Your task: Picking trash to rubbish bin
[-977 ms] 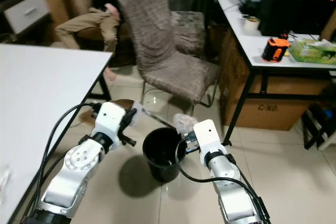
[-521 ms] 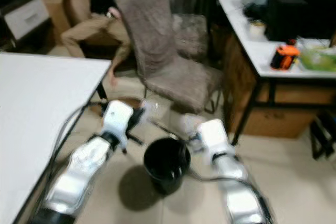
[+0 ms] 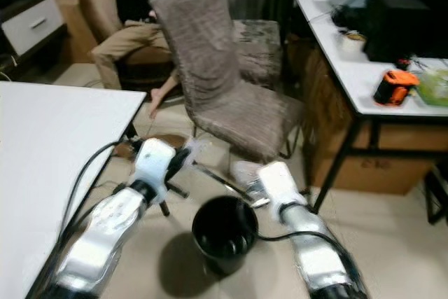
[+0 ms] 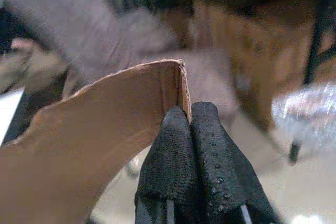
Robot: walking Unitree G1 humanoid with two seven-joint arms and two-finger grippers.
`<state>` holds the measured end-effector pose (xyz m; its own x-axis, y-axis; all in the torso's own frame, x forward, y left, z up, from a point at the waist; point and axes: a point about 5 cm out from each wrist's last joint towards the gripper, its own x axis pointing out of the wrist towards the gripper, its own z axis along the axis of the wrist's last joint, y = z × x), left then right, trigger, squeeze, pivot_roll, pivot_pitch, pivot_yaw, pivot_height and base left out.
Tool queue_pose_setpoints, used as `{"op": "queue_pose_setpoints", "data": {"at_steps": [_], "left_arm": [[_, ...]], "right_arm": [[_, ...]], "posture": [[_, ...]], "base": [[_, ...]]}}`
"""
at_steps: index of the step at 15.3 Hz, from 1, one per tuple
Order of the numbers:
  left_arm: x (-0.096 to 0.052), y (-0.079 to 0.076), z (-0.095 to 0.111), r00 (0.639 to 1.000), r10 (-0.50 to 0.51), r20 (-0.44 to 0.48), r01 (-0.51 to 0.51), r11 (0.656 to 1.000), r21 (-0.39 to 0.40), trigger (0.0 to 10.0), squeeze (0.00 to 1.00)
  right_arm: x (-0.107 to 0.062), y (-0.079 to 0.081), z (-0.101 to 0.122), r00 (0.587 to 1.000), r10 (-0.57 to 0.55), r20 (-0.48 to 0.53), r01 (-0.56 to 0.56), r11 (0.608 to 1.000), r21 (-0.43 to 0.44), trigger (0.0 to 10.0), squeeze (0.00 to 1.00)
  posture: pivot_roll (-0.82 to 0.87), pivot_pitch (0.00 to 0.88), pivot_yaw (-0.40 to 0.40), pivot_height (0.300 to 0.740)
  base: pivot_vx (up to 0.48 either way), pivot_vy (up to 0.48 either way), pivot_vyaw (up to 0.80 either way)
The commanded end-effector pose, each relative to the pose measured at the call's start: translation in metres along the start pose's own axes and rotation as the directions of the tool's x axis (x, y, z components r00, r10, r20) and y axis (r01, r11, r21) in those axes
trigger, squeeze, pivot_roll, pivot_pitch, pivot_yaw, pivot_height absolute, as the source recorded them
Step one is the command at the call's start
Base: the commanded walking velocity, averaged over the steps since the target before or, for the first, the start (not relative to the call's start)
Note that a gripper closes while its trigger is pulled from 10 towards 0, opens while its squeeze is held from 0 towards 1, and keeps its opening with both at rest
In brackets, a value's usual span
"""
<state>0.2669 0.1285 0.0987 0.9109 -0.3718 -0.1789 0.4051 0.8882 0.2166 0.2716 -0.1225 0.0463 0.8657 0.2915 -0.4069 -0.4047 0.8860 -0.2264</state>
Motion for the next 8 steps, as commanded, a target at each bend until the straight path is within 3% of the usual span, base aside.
{"op": "queue_pose_setpoints", "data": {"at_steps": [1,5,8], "left_arm": [[0.001,0.0,0.009,1.0,0.006,0.026,-0.006,1.0,-0.001,10.0,0.0],[-0.009,0.004,0.003,1.0,0.02,-0.009,-0.02,1.0,0.005,10.0,0.0],[-0.019,0.006,0.001,0.999,0.006,-0.032,-0.006,1.0,0.028,10.0,0.0]], "right_arm": [[0.0,-0.01,-0.008,1.0,-0.017,-0.026,0.017,1.0,-0.019,10.0,0.0],[0.013,-0.014,-0.013,0.999,-0.003,-0.045,0.002,1.0,-0.023,10.0,0.0],[0.02,-0.012,-0.016,0.998,0.028,-0.049,-0.03,0.999,-0.037,10.0,0.0]], "posture": [[-0.19,0.039,0.0,0.74],[-0.18,0.101,-0.006,0.74],[-0.17,0.128,-0.01,0.74]], "base": [[0.386,0.0,0.0],[0.355,0.0,0.0],[0.0,0.0,0.0]]}}
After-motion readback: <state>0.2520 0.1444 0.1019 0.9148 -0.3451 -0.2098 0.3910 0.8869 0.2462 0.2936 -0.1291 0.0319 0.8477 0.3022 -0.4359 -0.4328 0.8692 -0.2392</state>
